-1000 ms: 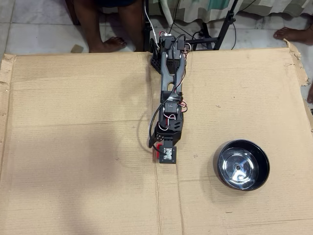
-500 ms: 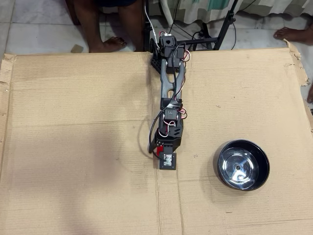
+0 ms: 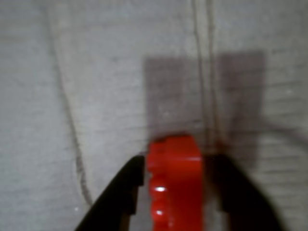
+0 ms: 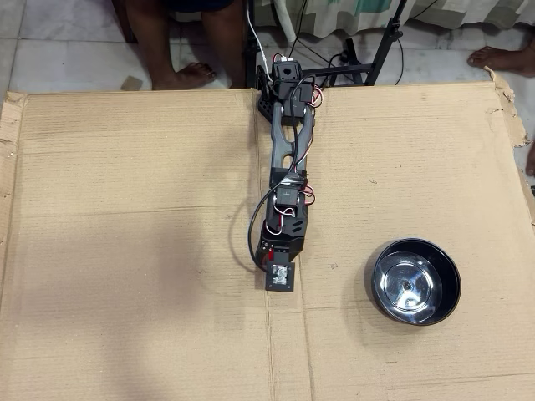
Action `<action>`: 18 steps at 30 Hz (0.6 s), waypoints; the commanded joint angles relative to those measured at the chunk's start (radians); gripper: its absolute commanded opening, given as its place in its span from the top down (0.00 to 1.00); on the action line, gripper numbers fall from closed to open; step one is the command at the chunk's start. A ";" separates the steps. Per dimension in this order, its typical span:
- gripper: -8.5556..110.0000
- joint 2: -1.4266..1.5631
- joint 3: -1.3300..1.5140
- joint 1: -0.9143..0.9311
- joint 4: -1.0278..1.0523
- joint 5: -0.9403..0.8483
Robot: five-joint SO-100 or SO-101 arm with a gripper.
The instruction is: Grasp a lego block and put it in the bin.
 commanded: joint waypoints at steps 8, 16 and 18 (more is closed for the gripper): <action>0.93 0.049 -0.028 0.012 0.000 -0.002; 0.93 0.153 -0.026 -0.011 0.002 0.002; 0.93 0.184 -0.026 -0.031 0.002 0.002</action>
